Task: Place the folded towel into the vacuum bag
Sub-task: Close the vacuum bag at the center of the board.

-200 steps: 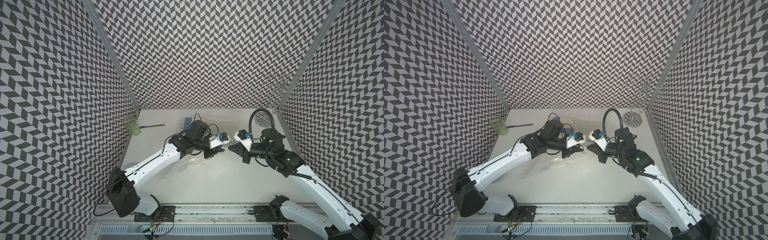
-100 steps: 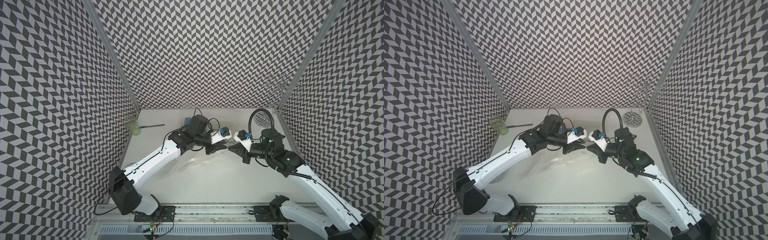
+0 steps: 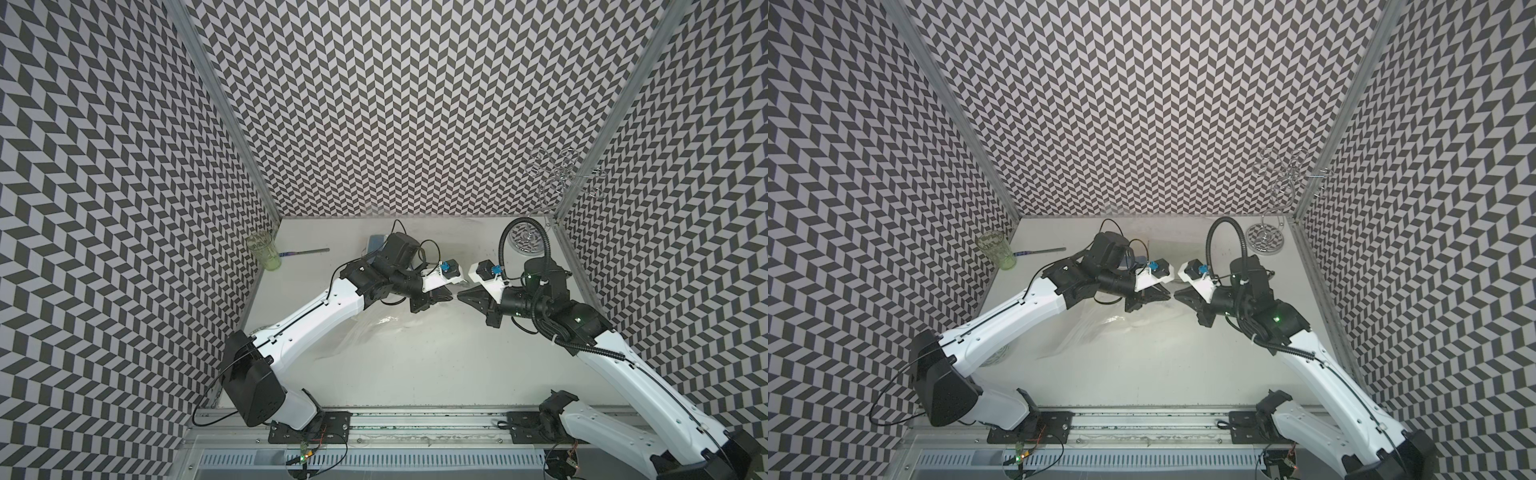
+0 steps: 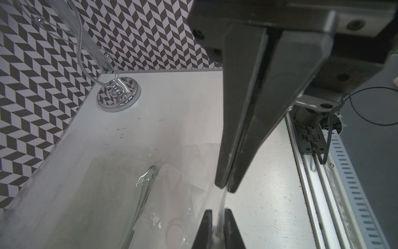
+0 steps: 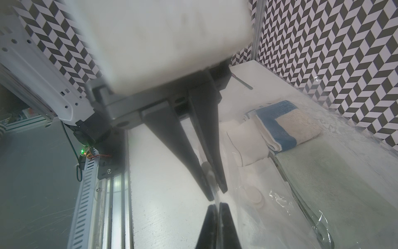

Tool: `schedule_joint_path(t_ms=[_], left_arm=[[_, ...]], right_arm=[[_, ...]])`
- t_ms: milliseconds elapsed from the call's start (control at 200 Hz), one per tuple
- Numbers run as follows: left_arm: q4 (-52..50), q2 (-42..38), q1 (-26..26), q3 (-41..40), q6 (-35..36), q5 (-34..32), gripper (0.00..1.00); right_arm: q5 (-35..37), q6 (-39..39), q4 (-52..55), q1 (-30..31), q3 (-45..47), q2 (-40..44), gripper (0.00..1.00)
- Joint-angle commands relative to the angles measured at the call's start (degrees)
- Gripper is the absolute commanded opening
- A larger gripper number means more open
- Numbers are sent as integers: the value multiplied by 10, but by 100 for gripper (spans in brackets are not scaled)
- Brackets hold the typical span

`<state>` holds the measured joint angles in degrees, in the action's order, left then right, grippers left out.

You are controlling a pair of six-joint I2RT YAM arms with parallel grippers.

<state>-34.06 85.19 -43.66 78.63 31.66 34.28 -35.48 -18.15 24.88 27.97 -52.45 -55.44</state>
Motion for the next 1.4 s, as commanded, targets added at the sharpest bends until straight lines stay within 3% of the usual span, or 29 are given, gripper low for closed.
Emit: schedule_joint_path(t_ms=[0, 220, 501, 741, 1157, 1392], left_arm=[[-7, -1, 5, 0, 6, 8, 5], [2, -37, 8, -49, 4, -2, 0], [-22, -20, 5, -25, 11, -25, 0], [-25, -28, 2, -23, 14, -45, 0], [-93, 8, -15, 42, 24, -90, 0], [-109, 44, -18, 77, 34, -76, 0]], right_arm=[[16, 2, -34, -1, -15, 14, 0], [52, 21, -50, -29, -23, 32, 0], [167, 0, -20, -29, -62, 53, 0], [214, -21, -10, -34, -84, 47, 0], [230, -45, 13, -58, -107, 44, 0], [137, -26, 12, -57, -105, 39, 0]])
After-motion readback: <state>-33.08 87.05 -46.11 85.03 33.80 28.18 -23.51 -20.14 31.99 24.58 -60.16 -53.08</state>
